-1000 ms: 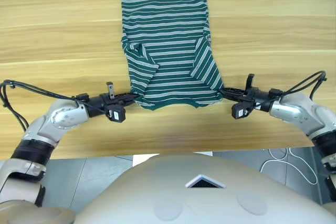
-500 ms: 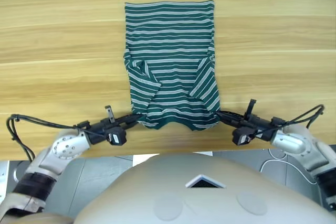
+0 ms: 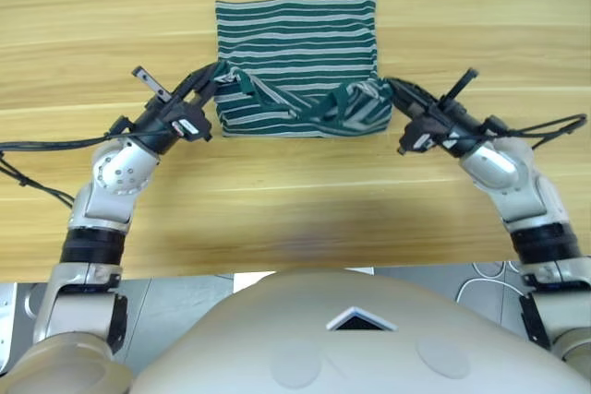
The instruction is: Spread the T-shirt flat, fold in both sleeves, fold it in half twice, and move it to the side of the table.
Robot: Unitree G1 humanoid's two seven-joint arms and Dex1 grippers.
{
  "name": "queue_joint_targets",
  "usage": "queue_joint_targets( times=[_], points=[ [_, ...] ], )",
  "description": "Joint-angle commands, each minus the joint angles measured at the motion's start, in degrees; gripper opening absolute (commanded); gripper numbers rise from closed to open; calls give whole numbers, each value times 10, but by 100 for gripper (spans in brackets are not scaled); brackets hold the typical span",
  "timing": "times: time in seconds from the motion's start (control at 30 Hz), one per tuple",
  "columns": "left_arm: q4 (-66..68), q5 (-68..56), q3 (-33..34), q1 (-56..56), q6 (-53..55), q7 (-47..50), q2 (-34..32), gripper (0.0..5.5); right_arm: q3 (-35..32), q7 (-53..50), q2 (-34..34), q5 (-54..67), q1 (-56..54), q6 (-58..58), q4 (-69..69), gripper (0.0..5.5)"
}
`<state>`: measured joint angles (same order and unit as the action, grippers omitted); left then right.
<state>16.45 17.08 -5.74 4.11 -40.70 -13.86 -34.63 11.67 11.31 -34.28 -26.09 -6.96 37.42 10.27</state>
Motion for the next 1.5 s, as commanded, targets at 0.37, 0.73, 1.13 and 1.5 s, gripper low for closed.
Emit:
queue_joint_targets(
  times=[0.37, 0.73, 1.13, 1.5],
  points=[
    [388, 136, -72, 289, -25, 165, 64, 0, 65, -232, 141, -117, -319, -55, 433, 7],
    [541, 177, -128, 388, 10, 235, 88, 0, 110, -299, 188, -128, -410, -77, 583, 7],
    [603, 165, -134, 421, 89, 216, 124, 122, 122, -307, 244, -124, -463, -138, 648, 135],
    [622, 163, -125, 418, 193, 274, 115, 207, 202, -309, 299, -174, -433, -88, 622, 259]
  ],
)
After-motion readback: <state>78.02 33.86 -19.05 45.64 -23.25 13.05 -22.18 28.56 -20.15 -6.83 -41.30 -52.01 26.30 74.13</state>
